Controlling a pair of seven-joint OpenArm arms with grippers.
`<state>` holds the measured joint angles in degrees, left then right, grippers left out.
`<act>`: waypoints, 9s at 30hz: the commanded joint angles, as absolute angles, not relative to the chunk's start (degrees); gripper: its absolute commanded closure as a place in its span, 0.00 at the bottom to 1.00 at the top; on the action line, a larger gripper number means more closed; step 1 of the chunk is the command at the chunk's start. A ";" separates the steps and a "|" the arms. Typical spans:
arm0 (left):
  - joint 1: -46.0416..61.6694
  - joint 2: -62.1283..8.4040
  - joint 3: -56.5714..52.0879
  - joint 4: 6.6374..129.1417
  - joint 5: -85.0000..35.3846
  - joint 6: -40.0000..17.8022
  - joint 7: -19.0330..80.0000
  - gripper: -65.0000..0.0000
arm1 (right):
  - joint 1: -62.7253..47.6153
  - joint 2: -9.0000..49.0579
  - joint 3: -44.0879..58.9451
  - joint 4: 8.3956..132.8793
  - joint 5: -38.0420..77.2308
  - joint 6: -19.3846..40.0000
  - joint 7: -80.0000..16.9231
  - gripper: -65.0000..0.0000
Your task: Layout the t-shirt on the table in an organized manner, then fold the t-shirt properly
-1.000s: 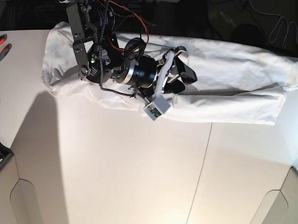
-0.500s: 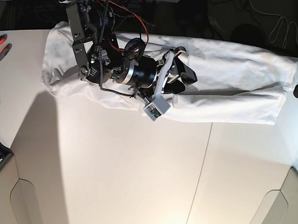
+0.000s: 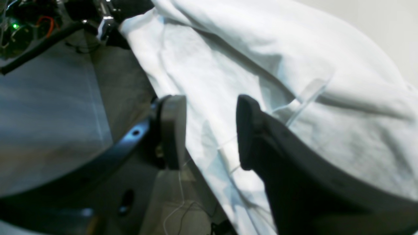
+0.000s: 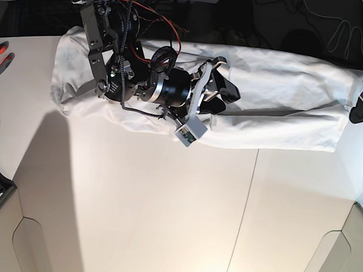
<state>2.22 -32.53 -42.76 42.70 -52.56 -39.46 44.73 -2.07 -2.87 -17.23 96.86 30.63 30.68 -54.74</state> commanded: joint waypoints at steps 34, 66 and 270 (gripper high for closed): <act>1.93 -31.70 -42.98 43.46 -61.87 -40.00 52.51 0.41 | -1.43 -3.33 -17.26 97.91 31.94 31.33 -53.56 0.62; 4.36 -28.91 -41.01 53.34 -55.83 -40.00 56.86 0.41 | -1.41 -3.33 -17.26 97.91 31.92 31.33 -53.56 0.62; -3.18 -11.27 27.68 84.58 -7.57 -23.07 40.05 0.60 | 3.81 9.72 25.39 97.93 30.41 30.68 -54.59 0.59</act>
<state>-2.55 -11.09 27.90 84.09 -8.71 -24.14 39.53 2.87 8.93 25.15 96.86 29.36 30.63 -55.96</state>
